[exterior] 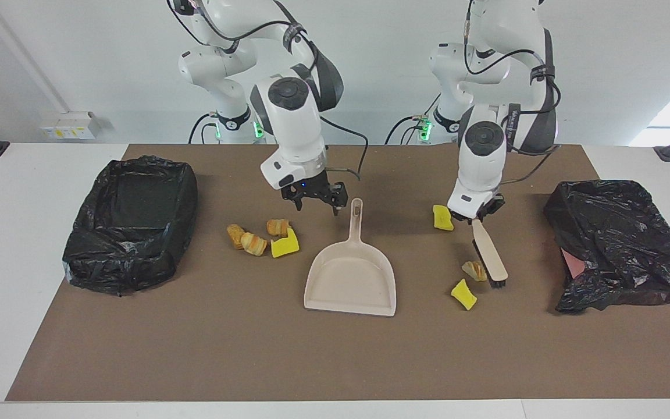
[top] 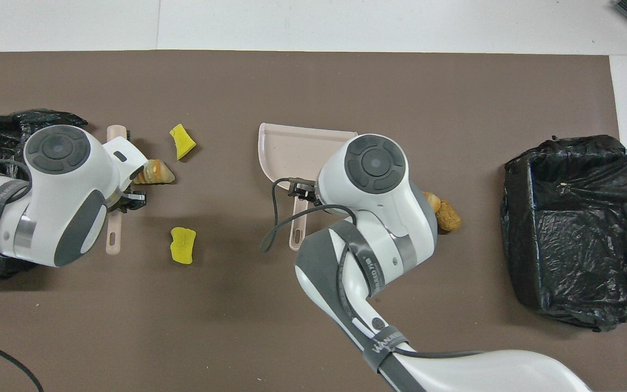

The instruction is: Sweep and dump trash in bin

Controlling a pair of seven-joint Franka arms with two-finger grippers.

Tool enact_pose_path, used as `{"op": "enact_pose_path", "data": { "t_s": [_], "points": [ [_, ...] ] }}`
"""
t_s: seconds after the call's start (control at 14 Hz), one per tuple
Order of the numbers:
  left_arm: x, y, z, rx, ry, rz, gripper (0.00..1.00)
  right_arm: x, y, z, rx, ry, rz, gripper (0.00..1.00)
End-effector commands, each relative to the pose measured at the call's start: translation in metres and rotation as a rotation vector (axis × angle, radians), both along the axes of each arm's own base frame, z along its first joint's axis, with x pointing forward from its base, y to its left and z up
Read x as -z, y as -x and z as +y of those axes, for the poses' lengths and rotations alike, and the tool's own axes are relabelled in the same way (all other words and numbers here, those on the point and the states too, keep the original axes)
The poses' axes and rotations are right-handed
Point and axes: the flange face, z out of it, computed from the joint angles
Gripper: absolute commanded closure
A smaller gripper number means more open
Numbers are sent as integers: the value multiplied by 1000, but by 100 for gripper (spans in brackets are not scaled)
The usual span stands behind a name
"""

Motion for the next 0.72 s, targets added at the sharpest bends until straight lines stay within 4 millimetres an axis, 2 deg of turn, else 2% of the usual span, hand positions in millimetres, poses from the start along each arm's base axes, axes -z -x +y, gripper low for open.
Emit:
{"op": "enact_pose_path", "data": {
  "t_s": [0.0, 0.07, 0.14, 0.21, 0.36, 0.43, 0.5, 0.57, 0.64],
  "points": [
    [5, -9, 39, 56, 9, -33, 100, 15, -1, 16, -1, -6, -5, 0],
    [5, -12, 57, 80, 15, -30, 100, 18, 0, 18, -8, -7, -1, 0],
    [10, -8, 85, 95, 21, -7, 100, 29, 4, 25, -22, -6, 8, 0],
    [12, -8, 90, 129, 25, 2, 100, 35, 10, 33, -37, -2, 17, 0],
    [13, -7, 84, 153, 26, 8, 100, 39, 18, 36, -48, 7, 35, 0],
    [12, -8, 83, 165, 27, 4, 100, 39, 19, 36, -50, 10, 40, 14],
    [13, -9, 83, 192, 30, -2, 100, 39, 19, 36, -49, 10, 42, 39],
    [13, -10, 81, 231, 35, -7, 100, 38, 19, 36, -45, 10, 48, 80],
    [12, -12, 80, 269, 44, -11, 100, 39, 21, 35, -20, 11, 69, 100]
  ]
}}
